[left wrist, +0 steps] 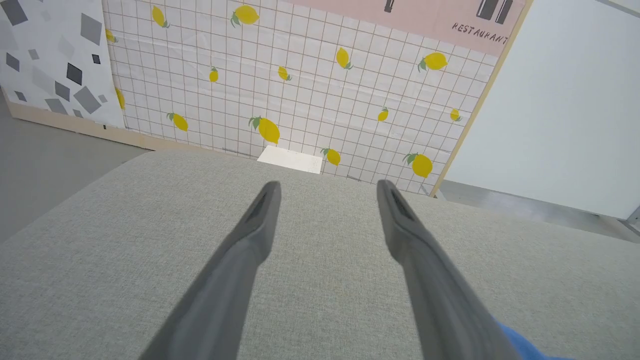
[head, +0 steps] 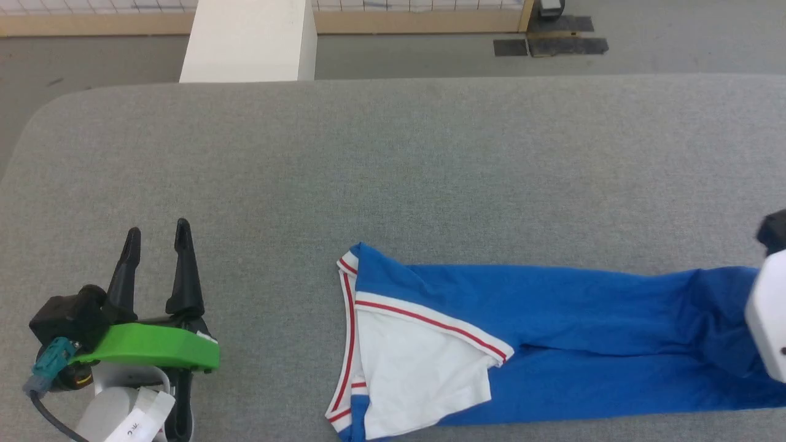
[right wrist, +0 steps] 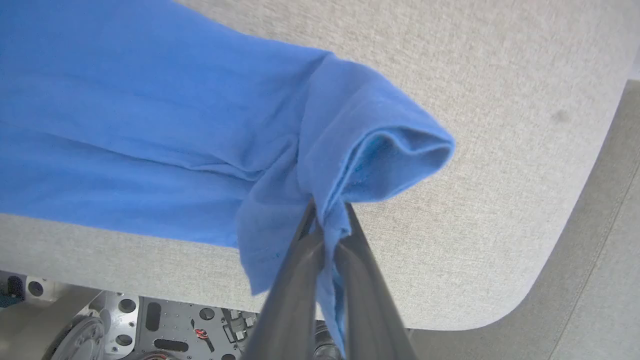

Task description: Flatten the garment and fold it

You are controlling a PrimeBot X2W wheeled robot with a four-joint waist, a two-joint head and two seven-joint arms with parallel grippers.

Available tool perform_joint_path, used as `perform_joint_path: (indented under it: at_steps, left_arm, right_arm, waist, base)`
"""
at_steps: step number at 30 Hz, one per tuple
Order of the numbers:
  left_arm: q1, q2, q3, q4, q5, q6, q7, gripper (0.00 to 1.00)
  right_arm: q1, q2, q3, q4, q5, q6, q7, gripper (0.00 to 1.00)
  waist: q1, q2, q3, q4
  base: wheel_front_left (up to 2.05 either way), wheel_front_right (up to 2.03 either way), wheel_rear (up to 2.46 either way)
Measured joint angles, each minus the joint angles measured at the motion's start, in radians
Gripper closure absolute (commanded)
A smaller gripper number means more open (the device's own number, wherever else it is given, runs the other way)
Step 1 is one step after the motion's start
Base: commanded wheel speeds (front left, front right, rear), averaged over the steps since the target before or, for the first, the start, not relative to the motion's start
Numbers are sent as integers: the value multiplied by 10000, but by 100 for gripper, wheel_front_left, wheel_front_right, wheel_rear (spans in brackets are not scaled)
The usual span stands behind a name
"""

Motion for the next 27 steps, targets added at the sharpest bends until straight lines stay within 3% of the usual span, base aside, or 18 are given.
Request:
perform_joint_path:
  at_steps: [5, 11, 27]
  left_arm:
    - [62, -13, -23, -35, -176, 0, 0, 0]
    - [129, -35, -31, -38, -217, 0, 0, 0]
    - [170, -94, -96, -19, -330, -2, 13, 0]
  right_arm:
    - [-63, 151, 984, -1317, 430, 0, 692, 100]
    - [-709, 892, 2364, -1726, 1055, -2, 617, 100]
    - [-3130, 3083, 5797, 232, 1891, -2, -989, 100]
  waist:
    - [0, 0, -242, -11]
    - [0, 0, -344, 127]
    - [0, 0, -119, 655]
  base:
    - [0, 0, 0]
    - [0, 0, 0]
    - [0, 0, 0]
